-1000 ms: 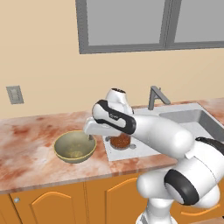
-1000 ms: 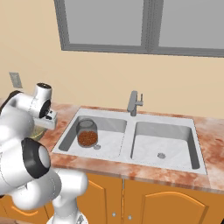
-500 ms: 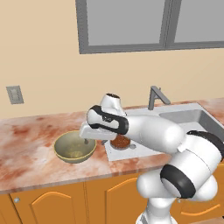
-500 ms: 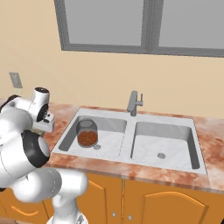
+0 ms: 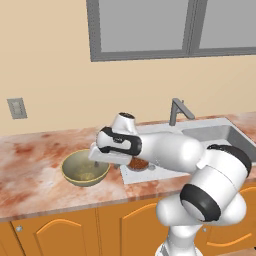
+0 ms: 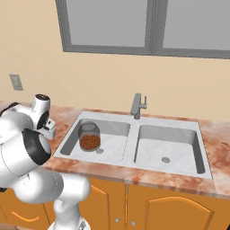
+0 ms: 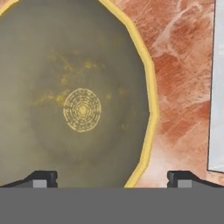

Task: Place the jar in the left basin and the bowl in the right basin of the sink.

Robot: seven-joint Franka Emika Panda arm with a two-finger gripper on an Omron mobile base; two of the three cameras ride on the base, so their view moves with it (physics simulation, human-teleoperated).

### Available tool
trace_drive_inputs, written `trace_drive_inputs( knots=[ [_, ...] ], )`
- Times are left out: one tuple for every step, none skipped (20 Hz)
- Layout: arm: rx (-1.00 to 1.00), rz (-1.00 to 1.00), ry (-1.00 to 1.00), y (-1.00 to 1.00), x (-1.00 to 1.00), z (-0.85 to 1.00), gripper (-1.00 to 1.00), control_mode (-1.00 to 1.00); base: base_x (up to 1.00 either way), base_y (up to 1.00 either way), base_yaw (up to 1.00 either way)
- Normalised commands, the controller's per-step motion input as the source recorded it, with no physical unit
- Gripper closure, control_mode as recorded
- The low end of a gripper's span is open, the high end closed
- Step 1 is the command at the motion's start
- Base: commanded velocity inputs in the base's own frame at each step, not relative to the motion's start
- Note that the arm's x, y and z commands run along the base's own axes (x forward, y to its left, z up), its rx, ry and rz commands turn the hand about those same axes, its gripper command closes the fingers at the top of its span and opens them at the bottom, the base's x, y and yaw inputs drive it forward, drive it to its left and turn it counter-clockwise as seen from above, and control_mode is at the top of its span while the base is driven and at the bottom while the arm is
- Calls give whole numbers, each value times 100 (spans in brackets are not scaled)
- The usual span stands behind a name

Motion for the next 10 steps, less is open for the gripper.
trace_drive_inputs(
  knots=[
    [0,-12,0,5,0,-19,-100,-100,0,0,0],
    [0,-12,0,2,0,-19,-100,-100,0,0,0],
    [0,-12,0,2,0,-19,-100,-100,0,0,0],
    [1,-11,0,4,0,-17,-100,-100,0,0,0],
    [1,-10,0,6,1,-17,-100,-100,0,0,0],
    [1,-10,0,8,1,-16,-100,-100,0,0,0],
    [2,-9,0,8,2,-16,-100,-100,0,0,0],
    [3,-9,0,9,3,-15,-100,-100,0,0,0],
    [3,-8,0,8,3,-15,-100,-100,0,0,0],
    [4,-7,0,8,3,-15,-100,-100,0,0,0]
  ],
)
